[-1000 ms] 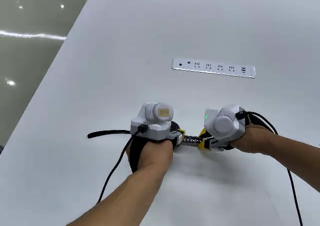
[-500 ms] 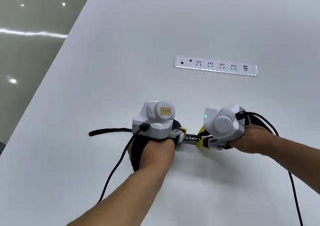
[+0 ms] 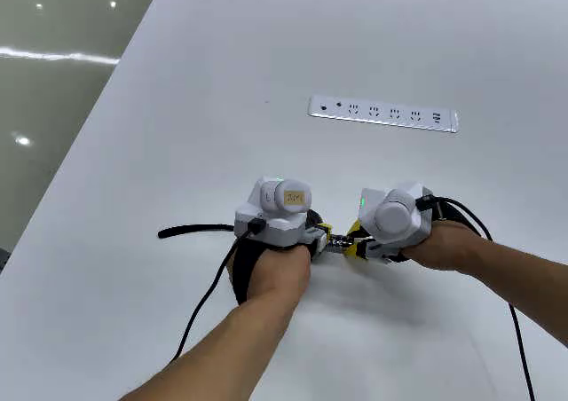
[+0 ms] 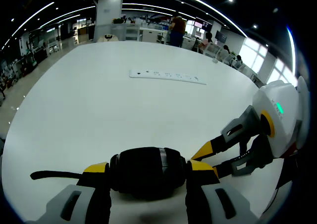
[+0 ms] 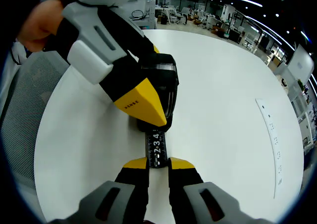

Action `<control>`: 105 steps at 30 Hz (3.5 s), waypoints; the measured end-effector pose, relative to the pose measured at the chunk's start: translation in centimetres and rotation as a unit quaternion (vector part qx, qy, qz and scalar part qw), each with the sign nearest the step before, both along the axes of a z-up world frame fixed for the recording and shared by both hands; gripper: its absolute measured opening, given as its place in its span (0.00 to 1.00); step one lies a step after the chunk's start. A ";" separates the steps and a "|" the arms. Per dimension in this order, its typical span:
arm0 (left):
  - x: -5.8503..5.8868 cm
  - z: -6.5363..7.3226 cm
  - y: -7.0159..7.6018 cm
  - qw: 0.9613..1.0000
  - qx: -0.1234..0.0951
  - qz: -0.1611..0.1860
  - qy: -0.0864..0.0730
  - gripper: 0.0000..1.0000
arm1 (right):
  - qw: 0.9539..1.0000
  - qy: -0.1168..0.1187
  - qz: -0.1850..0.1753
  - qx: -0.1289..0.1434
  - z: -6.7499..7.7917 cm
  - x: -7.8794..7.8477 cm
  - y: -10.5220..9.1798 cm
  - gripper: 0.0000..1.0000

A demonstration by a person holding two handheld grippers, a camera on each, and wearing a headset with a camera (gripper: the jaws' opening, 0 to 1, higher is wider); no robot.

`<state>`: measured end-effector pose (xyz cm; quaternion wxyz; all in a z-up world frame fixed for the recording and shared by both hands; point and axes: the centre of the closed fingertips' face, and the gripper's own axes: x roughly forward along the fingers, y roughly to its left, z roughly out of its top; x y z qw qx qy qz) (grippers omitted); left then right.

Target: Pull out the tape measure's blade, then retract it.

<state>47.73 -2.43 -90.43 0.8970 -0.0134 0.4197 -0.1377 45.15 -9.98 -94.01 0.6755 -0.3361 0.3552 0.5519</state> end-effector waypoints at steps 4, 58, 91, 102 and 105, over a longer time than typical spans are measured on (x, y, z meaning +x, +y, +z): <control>0.0 0.0 0.0 1.000 -0.001 -0.001 0.000 0.58 | 1.000 -0.001 0.001 0.001 0.0 0.0 0.3 0.14; 0.1 0.0 0.0 1.000 -0.004 0.001 -0.011 0.57 | 1.000 -0.006 0.009 0.019 0.0 0.2 2.3 0.14; 0.0 0.1 0.0 1.000 -0.002 -0.003 -0.015 0.57 | 0.999 -0.007 0.035 0.003 0.1 0.1 3.0 0.14; 0.0 0.1 0.0 1.000 -0.002 -0.002 -0.015 0.57 | 0.999 -0.004 0.040 -0.007 0.0 0.2 3.1 0.14; 0.0 0.1 0.0 1.000 -0.002 -0.002 -0.015 0.57 | 0.999 -0.003 0.038 -0.007 0.0 0.2 3.1 0.14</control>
